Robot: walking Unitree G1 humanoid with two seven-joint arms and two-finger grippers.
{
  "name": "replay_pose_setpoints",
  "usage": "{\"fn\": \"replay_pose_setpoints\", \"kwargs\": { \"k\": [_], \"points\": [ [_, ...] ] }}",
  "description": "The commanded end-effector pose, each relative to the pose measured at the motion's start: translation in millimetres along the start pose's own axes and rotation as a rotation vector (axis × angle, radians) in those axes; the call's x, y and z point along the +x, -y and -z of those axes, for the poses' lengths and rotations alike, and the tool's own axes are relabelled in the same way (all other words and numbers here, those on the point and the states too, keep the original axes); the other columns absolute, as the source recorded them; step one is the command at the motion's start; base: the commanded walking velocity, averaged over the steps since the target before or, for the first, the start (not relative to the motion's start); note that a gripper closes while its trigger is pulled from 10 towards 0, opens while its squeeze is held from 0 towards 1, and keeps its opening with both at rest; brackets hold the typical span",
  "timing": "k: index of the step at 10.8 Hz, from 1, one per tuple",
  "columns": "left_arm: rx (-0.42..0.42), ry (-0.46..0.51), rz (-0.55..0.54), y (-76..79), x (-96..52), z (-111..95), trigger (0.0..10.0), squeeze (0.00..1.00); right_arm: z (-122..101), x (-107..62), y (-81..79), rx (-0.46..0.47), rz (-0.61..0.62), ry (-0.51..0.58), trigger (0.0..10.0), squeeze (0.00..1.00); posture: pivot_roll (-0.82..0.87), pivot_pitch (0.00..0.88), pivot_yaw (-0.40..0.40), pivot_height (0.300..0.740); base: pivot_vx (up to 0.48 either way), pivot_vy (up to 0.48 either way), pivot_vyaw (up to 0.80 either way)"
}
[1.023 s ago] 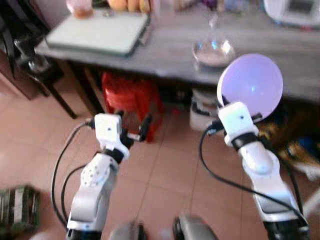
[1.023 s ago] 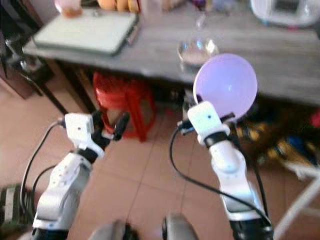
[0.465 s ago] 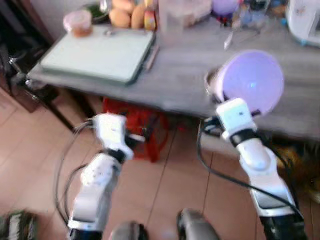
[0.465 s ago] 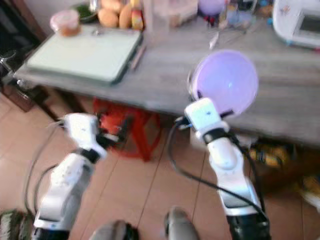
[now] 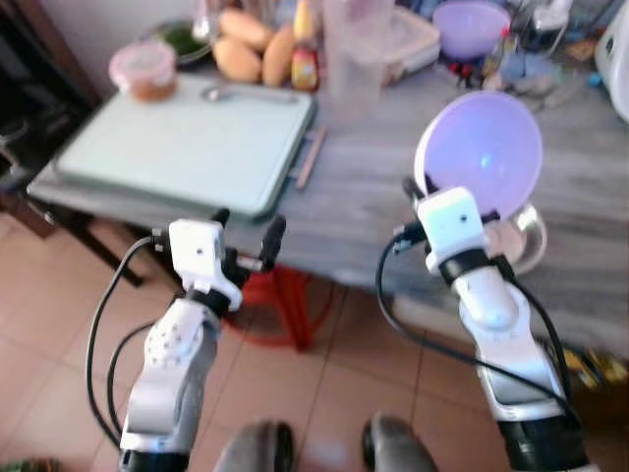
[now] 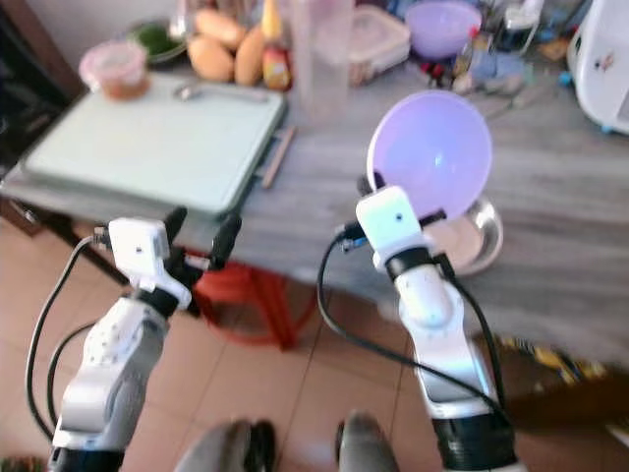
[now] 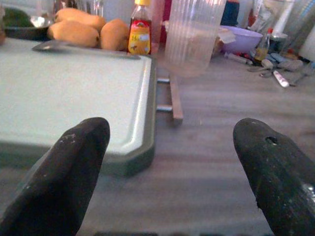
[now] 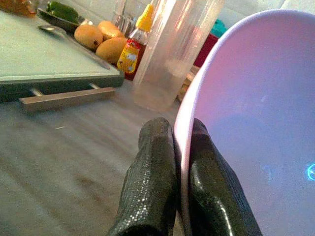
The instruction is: Setting the table
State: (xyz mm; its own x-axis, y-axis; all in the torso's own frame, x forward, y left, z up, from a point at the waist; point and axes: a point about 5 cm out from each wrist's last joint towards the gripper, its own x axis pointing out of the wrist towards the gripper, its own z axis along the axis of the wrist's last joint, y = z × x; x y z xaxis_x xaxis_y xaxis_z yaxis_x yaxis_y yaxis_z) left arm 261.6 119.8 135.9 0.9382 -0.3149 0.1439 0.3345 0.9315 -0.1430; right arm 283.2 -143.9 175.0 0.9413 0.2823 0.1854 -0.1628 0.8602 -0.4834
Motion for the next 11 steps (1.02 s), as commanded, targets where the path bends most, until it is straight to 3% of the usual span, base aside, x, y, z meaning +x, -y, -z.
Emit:
{"fn": "replay_pose_setpoints", "kwargs": {
  "k": [1,2,4,7,11],
  "points": [
    [0.005,0.003,-0.013,0.7,-2.7,0,10.0,0.00,-3,-0.1,-4.8,0.000,-0.048,0.026,10.0,0.00,-0.04,0.138,0.050,0.740,0.000,0.000,0.00],
    [0.004,-0.001,-0.027,-1.0,-4.2,0,10.0,0.00,-6,4.4,-9.7,0.031,-0.143,0.059,10.0,0.00,-0.04,0.142,0.049,0.740,0.000,0.000,0.00],
    [0.009,-0.009,-0.032,-2.8,-8.7,2,10.0,0.00,-4,13.0,-7.1,0.010,-0.210,0.055,10.0,0.00,-0.04,0.149,0.045,0.740,0.000,0.000,0.00],
    [0.005,-0.010,-0.031,-1.0,-11.5,2,10.0,0.00,13,21.7,-2.4,0.033,-0.280,-0.070,10.0,0.00,-0.03,0.158,0.039,0.740,0.000,0.000,0.00],
    [-0.004,-0.021,-0.023,0.1,-12.0,3,10.0,0.00,24,19.8,-14.6,0.015,-0.412,-0.112,10.0,0.00,-0.04,0.165,0.045,0.740,0.000,0.000,0.00]
  ]
}}
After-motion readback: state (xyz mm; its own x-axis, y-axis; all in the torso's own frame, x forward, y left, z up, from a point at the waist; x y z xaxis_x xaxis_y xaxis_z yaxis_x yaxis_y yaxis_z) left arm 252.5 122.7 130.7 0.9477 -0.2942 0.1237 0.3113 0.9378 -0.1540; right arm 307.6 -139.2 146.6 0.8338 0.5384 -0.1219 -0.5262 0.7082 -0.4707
